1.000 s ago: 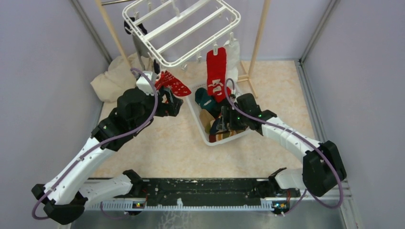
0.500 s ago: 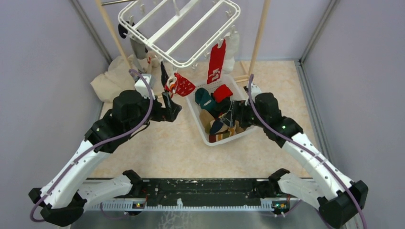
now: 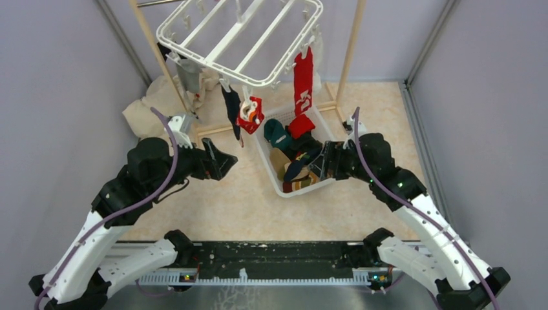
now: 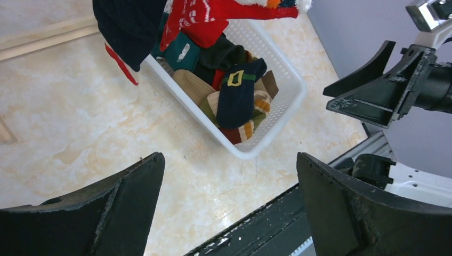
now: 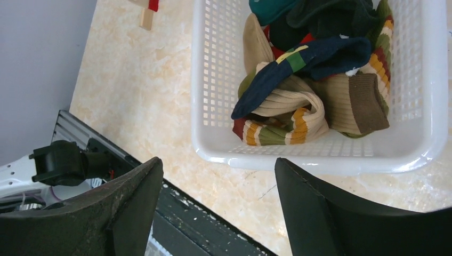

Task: Remove the socks clipped to the hanger
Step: Place the sock in the bin, then adjust the sock in the bin, then remove the sock from the hanger.

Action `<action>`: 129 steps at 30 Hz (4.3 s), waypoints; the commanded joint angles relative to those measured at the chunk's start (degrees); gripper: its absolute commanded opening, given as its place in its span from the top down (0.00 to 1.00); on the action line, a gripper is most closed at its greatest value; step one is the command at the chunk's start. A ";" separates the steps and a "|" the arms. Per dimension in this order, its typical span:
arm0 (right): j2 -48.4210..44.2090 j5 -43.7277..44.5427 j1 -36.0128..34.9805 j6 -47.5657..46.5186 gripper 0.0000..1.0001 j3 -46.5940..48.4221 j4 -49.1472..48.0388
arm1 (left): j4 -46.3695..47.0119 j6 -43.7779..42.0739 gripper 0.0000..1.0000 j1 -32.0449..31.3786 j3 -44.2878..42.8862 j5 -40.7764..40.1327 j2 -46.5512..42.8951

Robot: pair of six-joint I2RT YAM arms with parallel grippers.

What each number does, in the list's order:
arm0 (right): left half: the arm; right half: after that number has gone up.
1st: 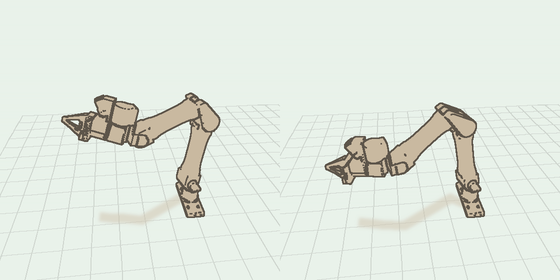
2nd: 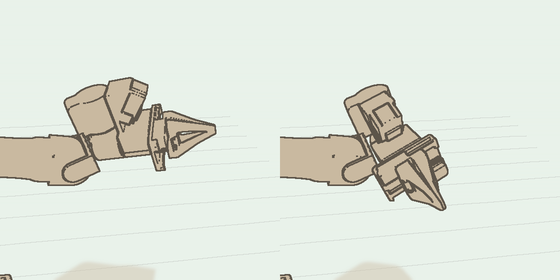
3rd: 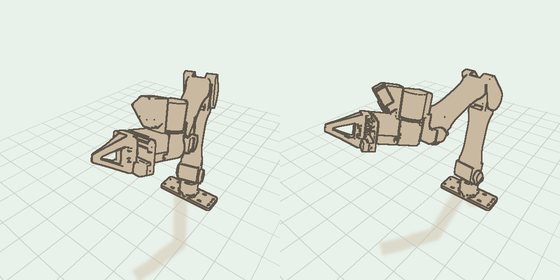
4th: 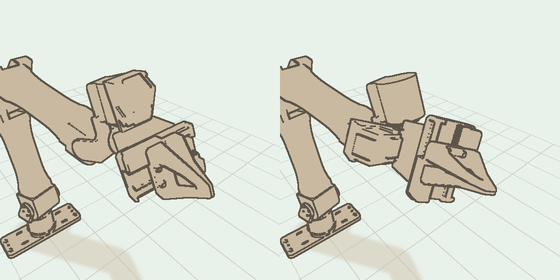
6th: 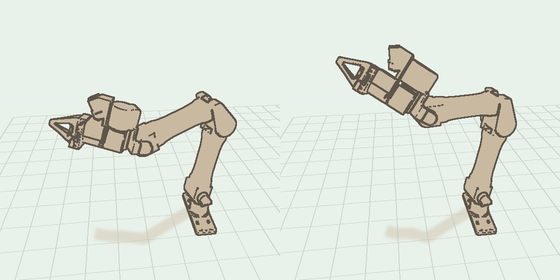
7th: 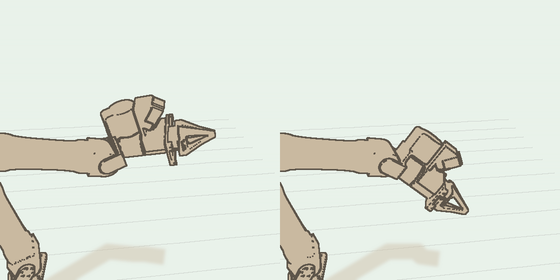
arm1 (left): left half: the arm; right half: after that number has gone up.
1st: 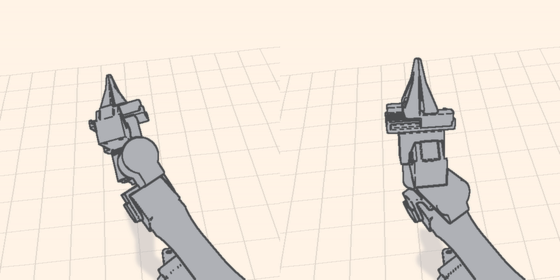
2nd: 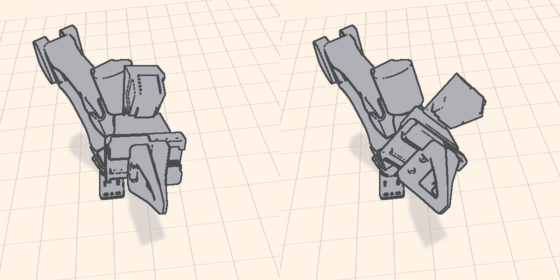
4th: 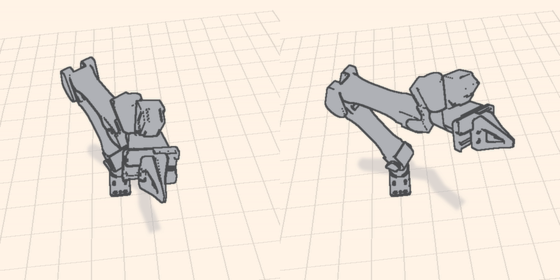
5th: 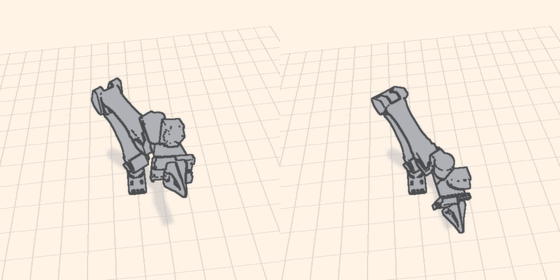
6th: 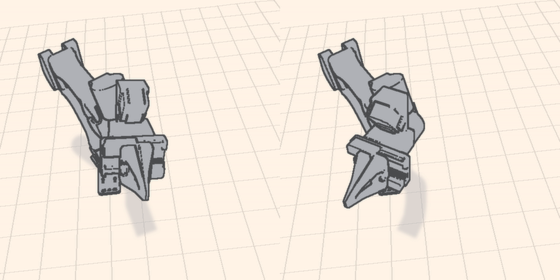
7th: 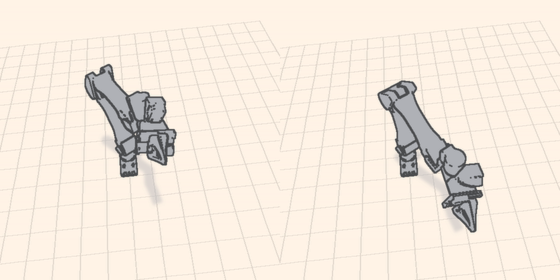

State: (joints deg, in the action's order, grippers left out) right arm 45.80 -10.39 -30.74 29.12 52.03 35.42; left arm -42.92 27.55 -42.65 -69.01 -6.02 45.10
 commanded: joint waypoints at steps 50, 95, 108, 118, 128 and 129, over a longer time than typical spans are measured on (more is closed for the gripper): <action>34.38 2.46 -0.54 -8.46 0.49 6.34 -21.67 | 13.92 -3.99 0.01 0.64 2.55 -3.88 11.67; 30.40 4.23 -15.82 5.42 0.37 30.77 -27.18 | 5.31 -2.67 0.01 0.80 16.55 -12.66 -3.43; 37.76 17.24 -24.61 5.47 0.33 36.84 -31.04 | 6.27 -3.03 0.01 0.75 17.45 -10.77 -4.50; 43.69 20.80 -24.87 5.81 0.32 43.12 -28.14 | 5.61 -3.20 0.01 0.77 18.04 -10.93 -6.03; 46.15 20.23 -24.97 6.76 0.33 45.46 -25.59 | 5.26 -3.34 0.01 0.82 18.04 -11.23 -6.42; 46.00 20.35 -25.06 6.90 0.33 44.95 -25.60 | 5.27 -3.25 0.01 0.78 18.10 -11.17 -6.36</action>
State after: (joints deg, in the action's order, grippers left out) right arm 92.20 9.23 -55.02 35.11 94.65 10.76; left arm -37.74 24.60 -42.22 -51.27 -17.32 39.53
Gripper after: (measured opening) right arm 0.671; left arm 0.989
